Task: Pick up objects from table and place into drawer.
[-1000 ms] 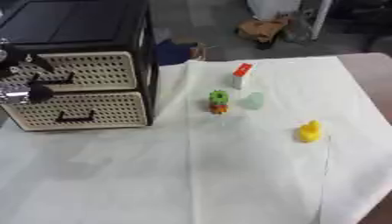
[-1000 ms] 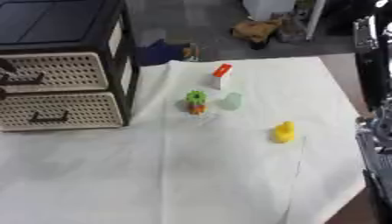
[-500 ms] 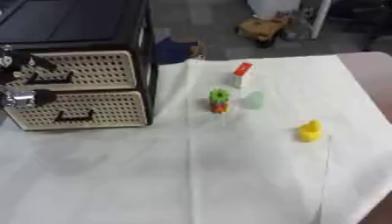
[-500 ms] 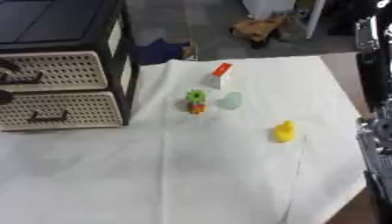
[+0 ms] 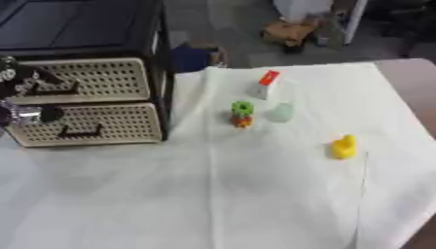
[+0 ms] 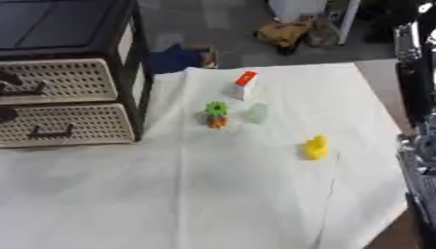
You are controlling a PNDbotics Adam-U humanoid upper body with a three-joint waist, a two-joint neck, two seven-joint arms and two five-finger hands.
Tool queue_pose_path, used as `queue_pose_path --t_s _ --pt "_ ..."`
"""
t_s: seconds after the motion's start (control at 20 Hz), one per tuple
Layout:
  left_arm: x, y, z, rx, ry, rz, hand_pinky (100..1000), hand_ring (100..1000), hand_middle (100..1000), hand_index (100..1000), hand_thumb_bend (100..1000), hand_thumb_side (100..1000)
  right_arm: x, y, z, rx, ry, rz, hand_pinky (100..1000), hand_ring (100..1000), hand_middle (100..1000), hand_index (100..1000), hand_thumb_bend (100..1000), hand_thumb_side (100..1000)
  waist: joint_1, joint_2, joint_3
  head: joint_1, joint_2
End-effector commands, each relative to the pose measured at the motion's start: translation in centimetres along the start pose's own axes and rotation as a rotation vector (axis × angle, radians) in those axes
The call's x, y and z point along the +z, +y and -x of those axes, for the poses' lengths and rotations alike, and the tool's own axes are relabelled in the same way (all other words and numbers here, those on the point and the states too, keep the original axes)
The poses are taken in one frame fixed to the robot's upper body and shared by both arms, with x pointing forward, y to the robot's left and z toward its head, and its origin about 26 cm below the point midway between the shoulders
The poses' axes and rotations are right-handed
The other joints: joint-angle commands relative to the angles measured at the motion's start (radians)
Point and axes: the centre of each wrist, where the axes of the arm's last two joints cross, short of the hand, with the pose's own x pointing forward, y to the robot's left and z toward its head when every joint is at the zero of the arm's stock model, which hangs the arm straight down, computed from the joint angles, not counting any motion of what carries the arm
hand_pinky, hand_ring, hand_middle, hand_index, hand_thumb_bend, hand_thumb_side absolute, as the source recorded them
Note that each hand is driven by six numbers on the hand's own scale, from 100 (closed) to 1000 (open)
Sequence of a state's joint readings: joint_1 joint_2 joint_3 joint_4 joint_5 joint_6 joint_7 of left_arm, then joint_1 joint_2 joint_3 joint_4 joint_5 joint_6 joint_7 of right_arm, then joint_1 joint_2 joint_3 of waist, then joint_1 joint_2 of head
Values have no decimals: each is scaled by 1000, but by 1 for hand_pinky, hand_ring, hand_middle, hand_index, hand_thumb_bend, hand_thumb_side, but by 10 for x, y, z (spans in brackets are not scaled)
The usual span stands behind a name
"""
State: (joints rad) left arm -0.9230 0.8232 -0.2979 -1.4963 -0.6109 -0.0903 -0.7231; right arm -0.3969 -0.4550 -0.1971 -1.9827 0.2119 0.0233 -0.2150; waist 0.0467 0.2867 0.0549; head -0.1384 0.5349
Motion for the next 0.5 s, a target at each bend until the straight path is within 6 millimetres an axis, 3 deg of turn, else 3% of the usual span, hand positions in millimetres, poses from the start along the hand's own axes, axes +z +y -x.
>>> queue_pose_path --t_s 0.05,0.5 --pt "7 10 7 -28 46 -41 100 100 100 959 448 1000 -7 -6 -8 12 -42 7 678 570 569 860 330 1000 0 -14 -1 5 -14" --pt "2 4 17 -48 113 -59 100 100 100 945 451 1000 -8 -7 -8 15 -47 8 677 569 568 860 337 1000 1 1 -8 11 -23"
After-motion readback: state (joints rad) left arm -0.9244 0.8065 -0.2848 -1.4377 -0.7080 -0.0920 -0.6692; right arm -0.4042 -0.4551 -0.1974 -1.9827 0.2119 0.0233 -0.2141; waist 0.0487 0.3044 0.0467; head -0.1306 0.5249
